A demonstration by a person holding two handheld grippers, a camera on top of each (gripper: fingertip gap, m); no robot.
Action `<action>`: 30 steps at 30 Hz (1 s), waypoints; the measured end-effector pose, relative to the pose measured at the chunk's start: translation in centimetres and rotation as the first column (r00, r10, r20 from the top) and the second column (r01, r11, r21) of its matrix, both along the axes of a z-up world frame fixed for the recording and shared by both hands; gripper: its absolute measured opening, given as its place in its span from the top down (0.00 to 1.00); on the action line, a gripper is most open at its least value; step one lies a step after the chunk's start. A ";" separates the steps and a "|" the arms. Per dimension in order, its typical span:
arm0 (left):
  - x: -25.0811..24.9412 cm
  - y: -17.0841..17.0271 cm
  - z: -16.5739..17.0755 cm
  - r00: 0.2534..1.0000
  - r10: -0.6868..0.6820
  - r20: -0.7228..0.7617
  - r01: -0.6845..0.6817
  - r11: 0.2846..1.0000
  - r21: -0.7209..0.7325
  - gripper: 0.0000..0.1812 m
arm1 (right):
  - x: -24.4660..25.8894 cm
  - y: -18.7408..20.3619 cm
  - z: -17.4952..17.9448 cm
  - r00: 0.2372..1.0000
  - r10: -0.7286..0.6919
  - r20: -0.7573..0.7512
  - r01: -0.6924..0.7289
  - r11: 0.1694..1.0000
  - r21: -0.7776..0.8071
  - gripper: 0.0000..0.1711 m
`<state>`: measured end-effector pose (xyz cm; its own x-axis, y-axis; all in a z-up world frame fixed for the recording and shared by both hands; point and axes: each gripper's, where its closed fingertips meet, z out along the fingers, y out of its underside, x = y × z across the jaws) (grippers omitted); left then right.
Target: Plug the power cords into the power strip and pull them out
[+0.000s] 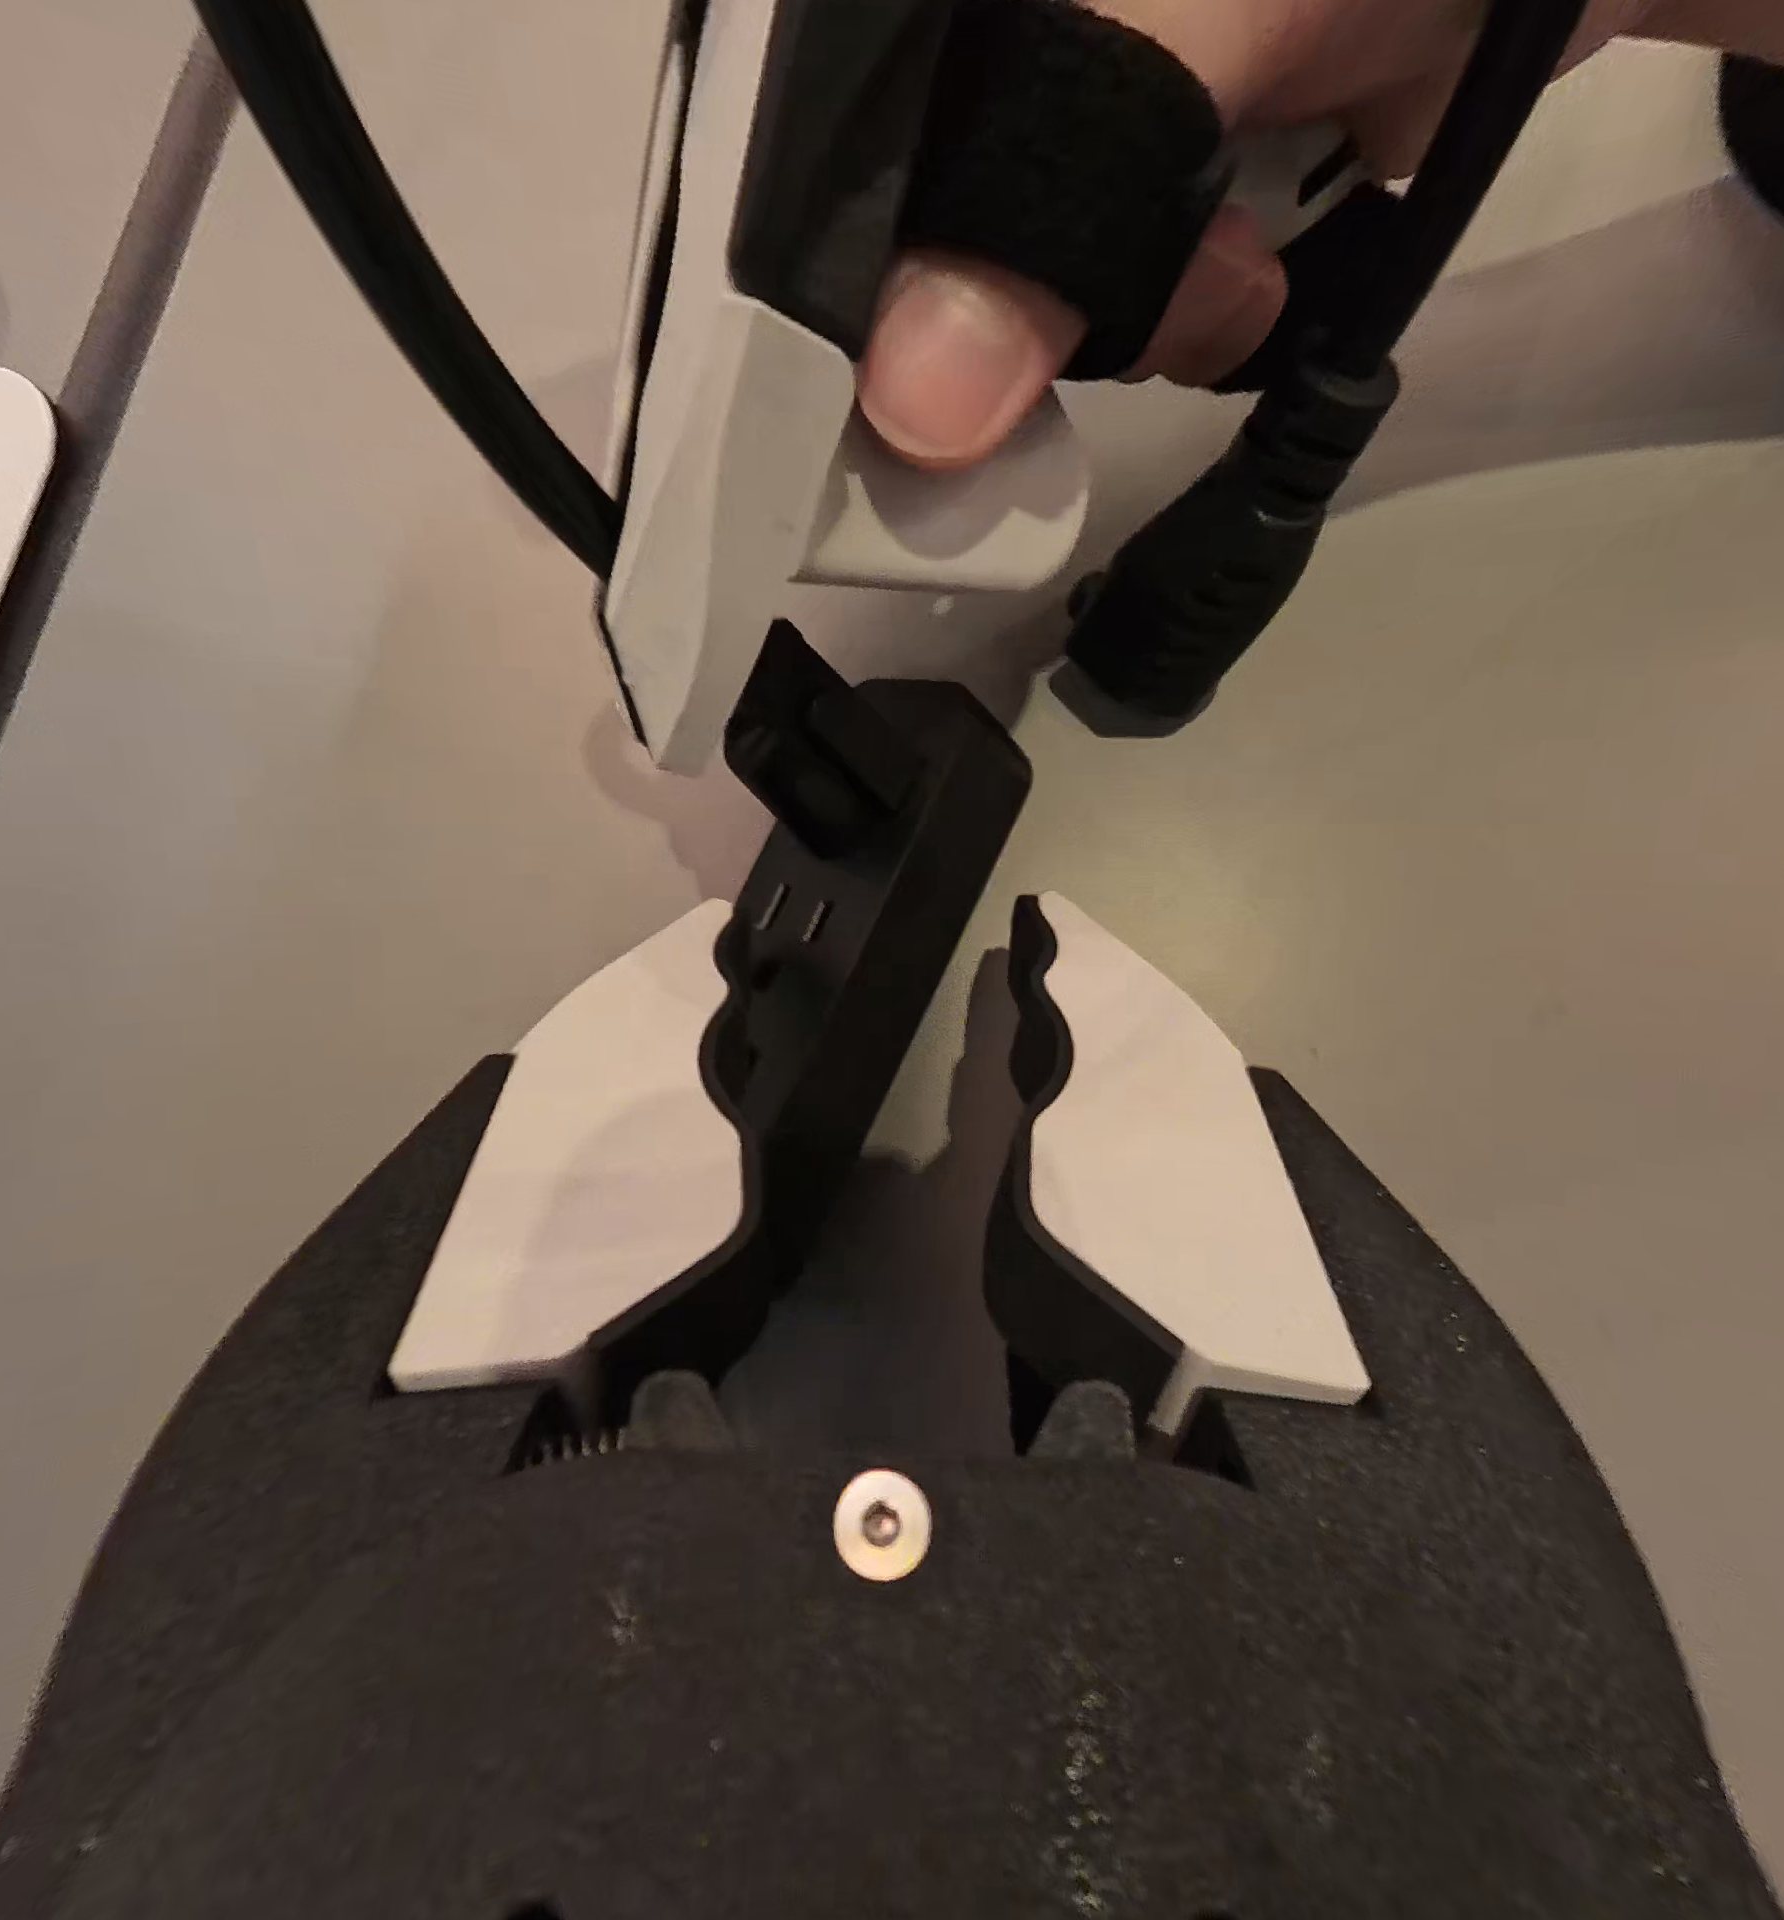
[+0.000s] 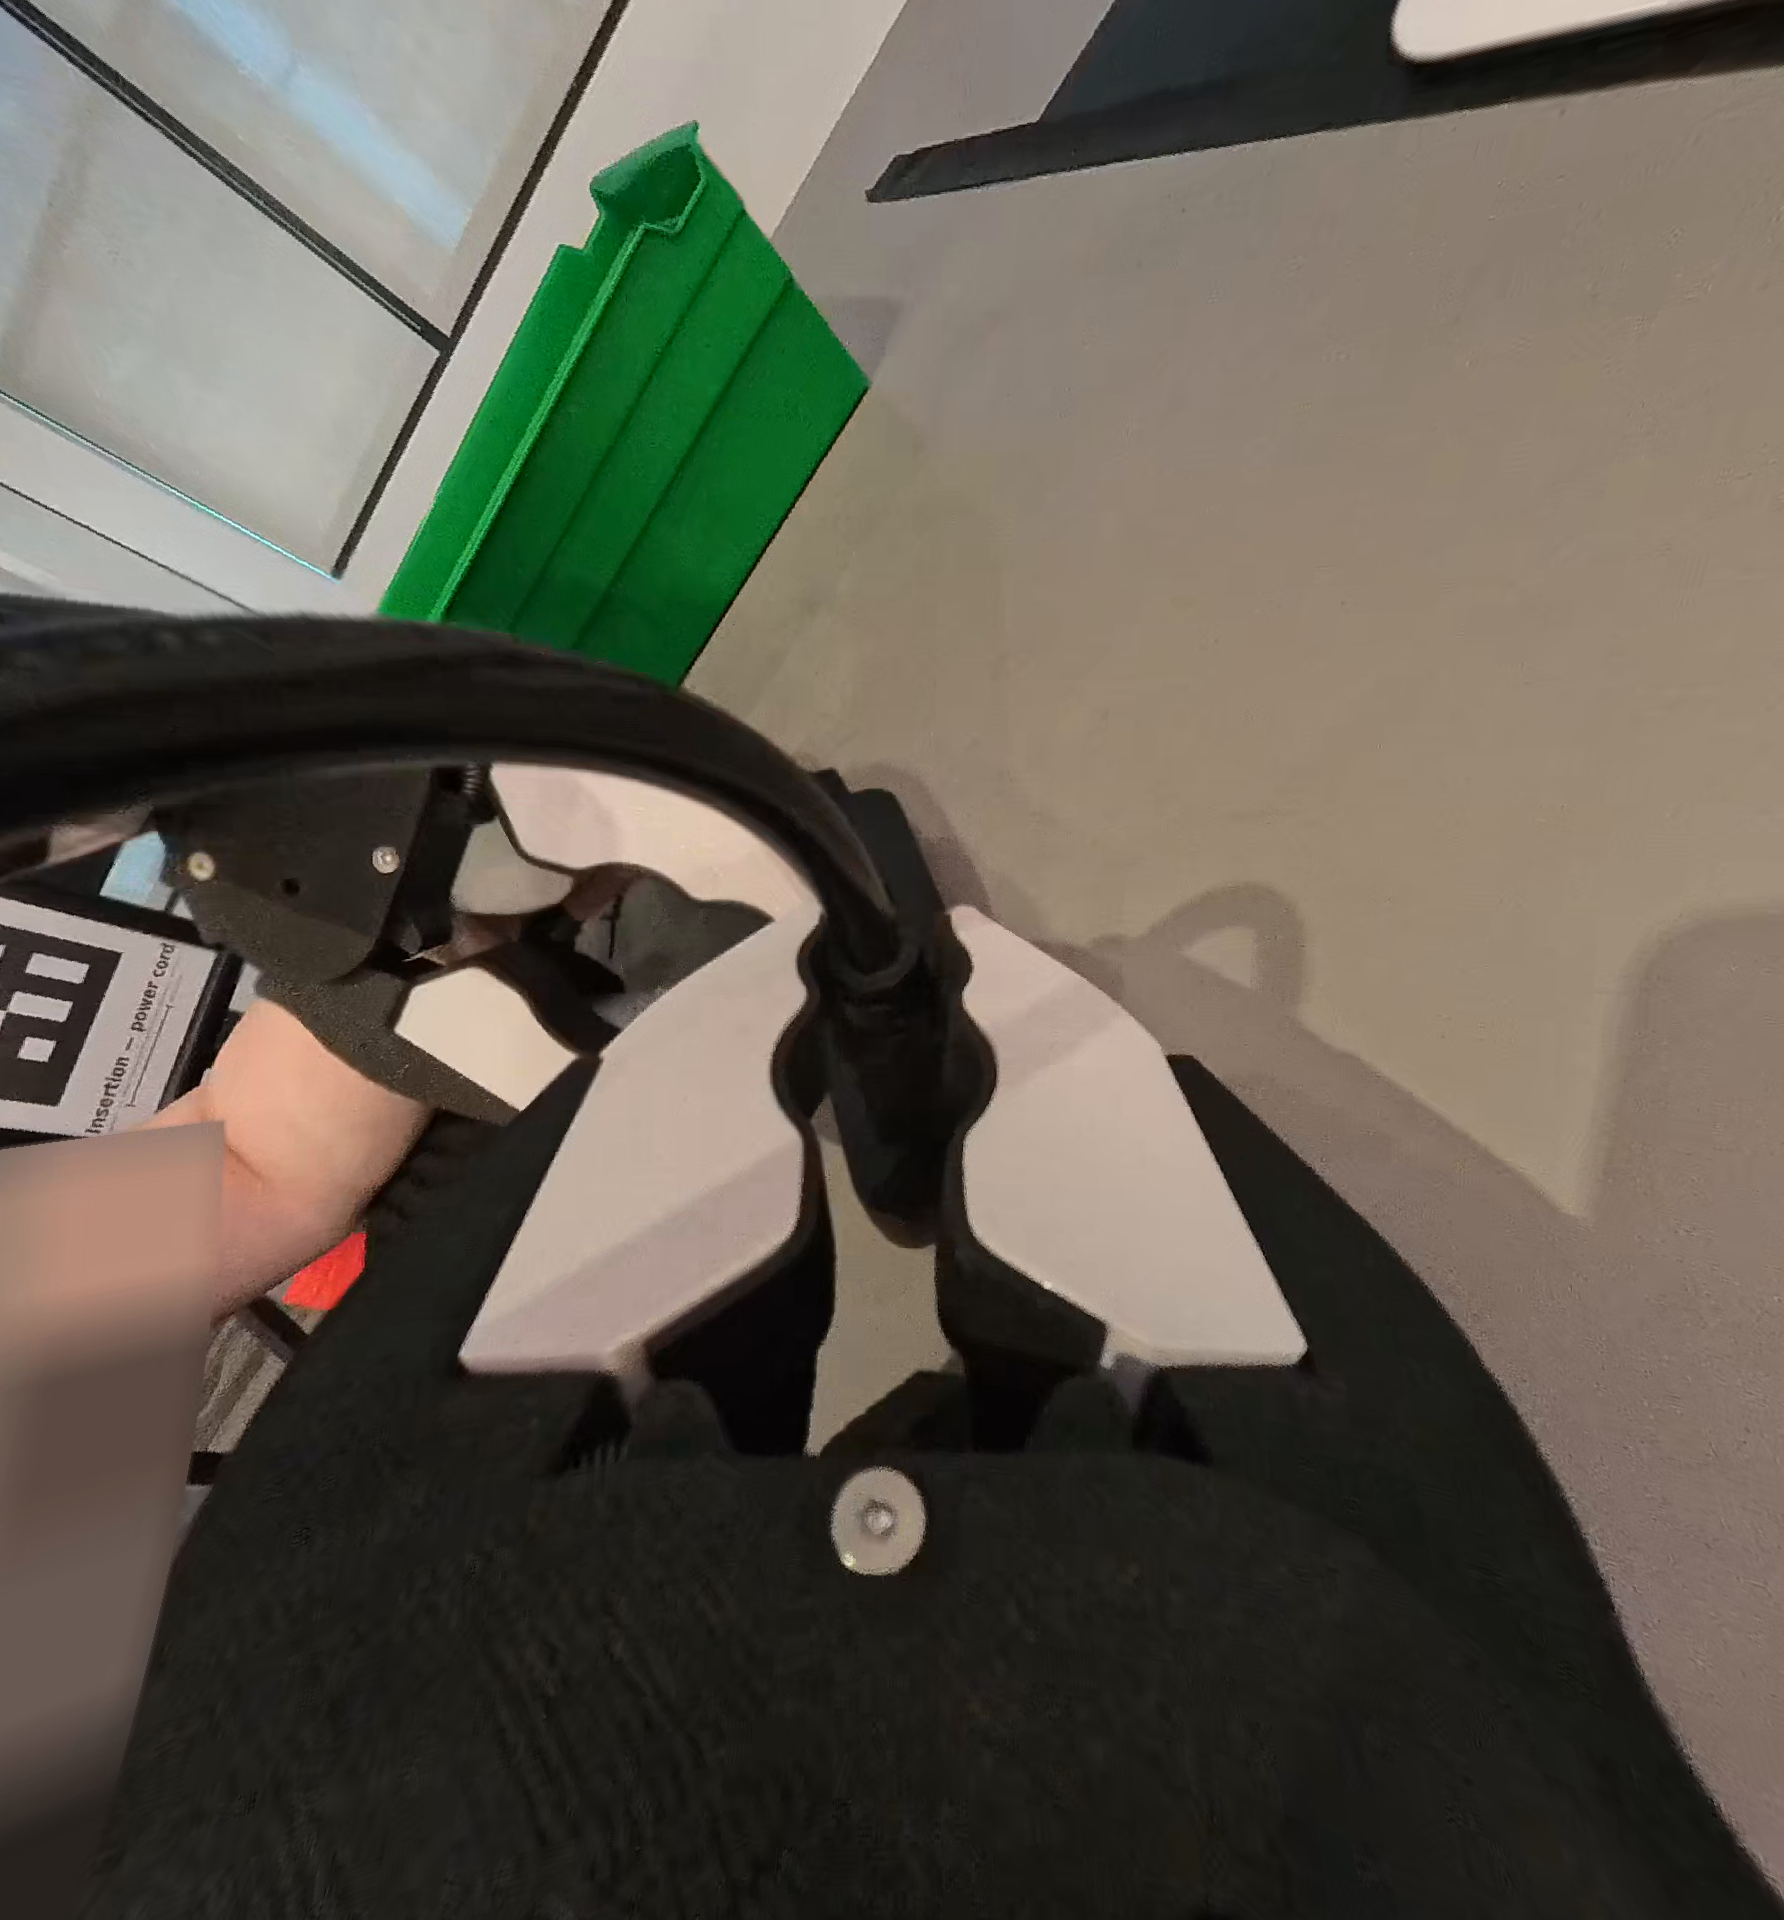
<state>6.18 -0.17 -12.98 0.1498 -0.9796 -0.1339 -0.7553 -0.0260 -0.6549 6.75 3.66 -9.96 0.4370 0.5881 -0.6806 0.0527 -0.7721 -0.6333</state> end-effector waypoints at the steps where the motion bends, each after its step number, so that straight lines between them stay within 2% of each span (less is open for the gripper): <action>1: 0.2 0.1 -0.1 1.000 0.000 0.001 0.000 1.000 0.004 0.74 | 0.0 0.0 0.0 1.000 0.011 -0.007 -0.011 1.000 -0.007 0.90; 8: 0.4 0.1 -1.1 0.999 0.010 -0.049 -0.008 0.999 0.036 0.73 | -0.2 -0.1 0.1 0.999 0.034 -0.016 -0.034 0.999 0.031 0.90; 11: 0.4 0.2 -1.0 0.999 0.030 -0.036 -0.029 0.999 0.037 0.76 | -0.4 -0.4 0.2 0.996 0.092 -0.006 -0.091 0.989 0.115 0.90; 15: 0.3 -0.4 -0.7 1.000 0.029 -0.010 -0.029 0.999 0.021 0.79 | -0.7 -2.7 0.6 0.969 0.245 0.017 -0.241 0.935 0.261 0.88; 18: 0.9 -1.1 0.1 0.995 0.026 0.099 -0.016 0.995 -0.103 0.79 | -0.3 -4.3 0.9 0.946 0.312 0.088 -0.320 0.860 0.398 0.85; 21: 0.8 -1.2 0.0 0.992 0.015 0.127 0.008 0.985 -0.173 0.75 | 0.5 -4.6 0.7 0.942 0.281 0.181 -0.335 0.802 0.495 0.80; 25: 0.6 -1.0 -0.5 0.996 -0.012 0.083 0.020 0.995 -0.098 0.75 | 0.7 -4.7 -0.5 0.927 0.262 0.268 -0.367 0.778 0.510 0.76; 30: 0.0 -0.6 -1.6 0.999 -0.014 -0.031 0.014 1.000 0.001 0.70 | 0.6 -4.5 -0.7 0.921 0.222 0.320 -0.364 0.781 0.507 0.78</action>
<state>6.21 -0.73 -14.54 0.1324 -0.9813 -0.1396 -0.7752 -0.0147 -0.6315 7.38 -0.79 -10.69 0.2819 0.9535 -0.1065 0.4165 -0.2217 -0.8817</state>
